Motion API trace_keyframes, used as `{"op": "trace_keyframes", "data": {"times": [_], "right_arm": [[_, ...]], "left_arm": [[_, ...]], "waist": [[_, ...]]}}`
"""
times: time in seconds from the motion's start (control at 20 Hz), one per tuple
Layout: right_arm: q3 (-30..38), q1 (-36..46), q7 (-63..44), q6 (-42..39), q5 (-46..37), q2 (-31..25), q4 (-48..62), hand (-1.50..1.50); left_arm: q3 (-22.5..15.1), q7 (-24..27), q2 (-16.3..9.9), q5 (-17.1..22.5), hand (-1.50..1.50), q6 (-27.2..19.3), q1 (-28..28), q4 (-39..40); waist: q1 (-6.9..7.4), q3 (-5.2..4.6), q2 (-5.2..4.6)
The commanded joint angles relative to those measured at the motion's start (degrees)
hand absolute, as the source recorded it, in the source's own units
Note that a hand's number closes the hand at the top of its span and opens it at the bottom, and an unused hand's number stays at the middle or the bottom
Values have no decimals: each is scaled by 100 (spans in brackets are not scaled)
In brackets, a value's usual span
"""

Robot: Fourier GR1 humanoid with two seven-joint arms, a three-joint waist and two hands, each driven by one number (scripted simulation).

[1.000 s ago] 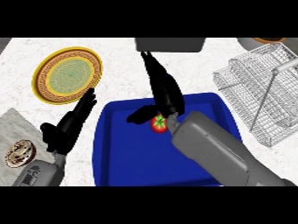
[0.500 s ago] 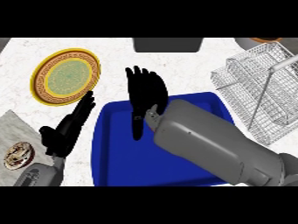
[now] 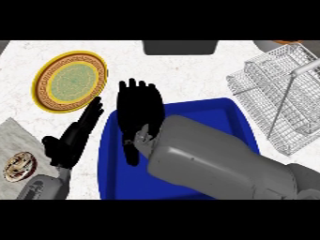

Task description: Pick the tomato from the tray and place it in the tiered basket

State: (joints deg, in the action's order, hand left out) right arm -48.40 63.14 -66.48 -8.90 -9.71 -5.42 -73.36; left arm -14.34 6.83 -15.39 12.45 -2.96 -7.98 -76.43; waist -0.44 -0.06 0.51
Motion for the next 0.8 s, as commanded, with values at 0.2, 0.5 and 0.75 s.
{"op": "trace_keyframes", "data": {"times": [0.2,0.5,0.75], "right_arm": [[-379,-362,-1164,-217,-578,82,461,-150],[-83,-630,-730,-74,-798,307,1097,-150],[6,-1161,-912,-239,-1116,174,223,-150]], "left_arm": [[27,35,84,-87,0,-34,44,50],[75,229,90,-128,0,163,50,215],[212,84,151,-110,0,176,-38,173]], "waist": [[6,2,-15],[61,3,-52],[-4,5,-28]]}}
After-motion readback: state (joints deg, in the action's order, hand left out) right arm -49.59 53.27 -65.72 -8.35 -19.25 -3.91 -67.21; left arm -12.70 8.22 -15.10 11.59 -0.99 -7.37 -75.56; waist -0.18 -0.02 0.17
